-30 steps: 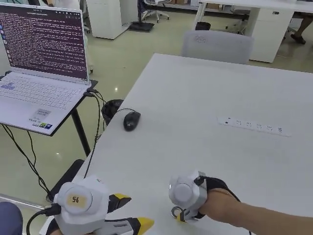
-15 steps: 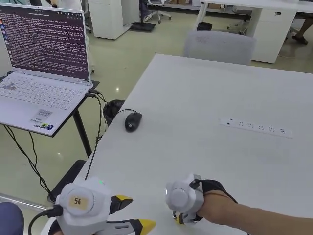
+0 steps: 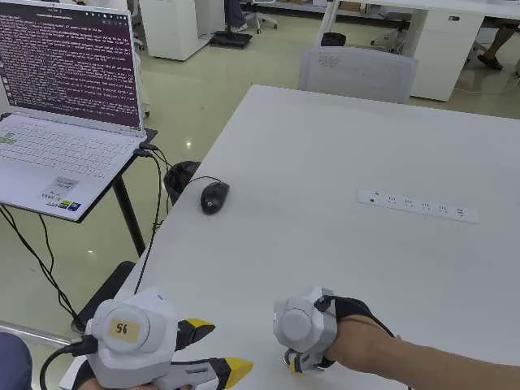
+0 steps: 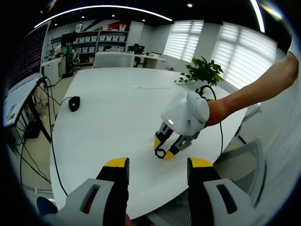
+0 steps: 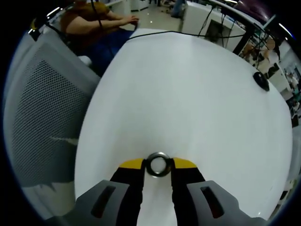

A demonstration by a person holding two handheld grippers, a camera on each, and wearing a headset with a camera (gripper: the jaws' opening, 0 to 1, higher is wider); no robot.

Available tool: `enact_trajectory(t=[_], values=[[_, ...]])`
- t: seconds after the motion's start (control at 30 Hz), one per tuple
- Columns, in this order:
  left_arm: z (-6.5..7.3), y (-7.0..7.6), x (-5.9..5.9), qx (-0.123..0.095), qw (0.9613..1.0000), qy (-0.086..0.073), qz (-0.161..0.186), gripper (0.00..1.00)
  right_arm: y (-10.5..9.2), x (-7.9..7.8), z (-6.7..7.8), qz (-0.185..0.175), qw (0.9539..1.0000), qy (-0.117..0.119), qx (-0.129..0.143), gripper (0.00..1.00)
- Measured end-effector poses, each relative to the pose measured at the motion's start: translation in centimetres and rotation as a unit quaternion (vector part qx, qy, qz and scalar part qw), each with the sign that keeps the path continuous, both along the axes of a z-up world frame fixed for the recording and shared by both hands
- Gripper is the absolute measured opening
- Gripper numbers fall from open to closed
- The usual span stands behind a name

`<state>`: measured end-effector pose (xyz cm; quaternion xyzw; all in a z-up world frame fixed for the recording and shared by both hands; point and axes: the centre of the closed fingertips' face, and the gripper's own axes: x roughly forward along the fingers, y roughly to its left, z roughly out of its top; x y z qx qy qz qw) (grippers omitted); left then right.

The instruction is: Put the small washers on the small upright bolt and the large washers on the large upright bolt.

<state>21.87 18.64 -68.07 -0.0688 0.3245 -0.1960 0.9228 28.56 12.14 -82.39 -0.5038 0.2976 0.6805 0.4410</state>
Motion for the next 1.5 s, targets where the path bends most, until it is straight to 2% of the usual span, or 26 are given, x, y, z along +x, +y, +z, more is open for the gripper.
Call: enact_trajectory(t=[0.23,0.37,0.53,0.6,0.67,0.7,0.73,0.83,1.13,1.3,1.5], values=[[0.1,-0.3,0.2,0.0,1.0,-0.002,-0.003,0.48,-1.5,-0.6,0.0,-0.013,0.9999,0.005,0.004,0.23],[0.1,-0.4,0.3,-0.001,1.0,-0.003,-0.003,0.48,-2.5,-0.7,0.1,-0.05,0.9983,0.021,0.022,0.24],[-0.2,-0.9,0.3,-0.002,1.0,-0.001,-0.01,0.48,-4.1,0.0,0.1,-0.11,0.9925,0.037,0.037,0.24],[-0.2,-1.1,0.3,-0.002,0.9999,0.0,-0.011,0.48,-4.6,0.2,0.1,-0.115,0.9918,0.037,0.042,0.25],[-0.1,-1.3,0.3,-0.002,0.9999,0.0,-0.014,0.48,-5.5,0.3,-0.3,-0.12,0.9916,0.037,0.032,0.27],[-0.1,-1.3,0.4,-0.001,0.9999,0.0,-0.014,0.48,-5.5,0.4,-0.1,-0.119,0.9911,0.039,0.045,0.27],[-0.1,-1.3,0.4,-0.002,0.9999,-0.001,-0.014,0.48,-5.7,0.5,-0.1,-0.127,0.9903,0.041,0.04,0.27],[0.0,-1.5,0.5,-0.002,0.9999,-0.001,-0.015,0.48,-5.7,0.5,0.0,-0.133,0.9887,0.047,0.05,0.28],[-0.1,-1.7,0.6,-0.001,0.9999,0.001,-0.017,0.48,-5.1,0.5,-0.2,-0.113,0.9915,0.038,0.053,0.28],[-0.3,-1.7,0.6,-0.001,0.9999,0.002,-0.017,0.48,-5.5,0.3,-0.3,-0.11,0.9919,0.035,0.053,0.24],[-0.3,-1.8,0.6,-0.002,0.9999,0.002,-0.017,0.48,-5.8,0.3,-0.1,-0.149,0.9854,0.047,0.066,0.23]])
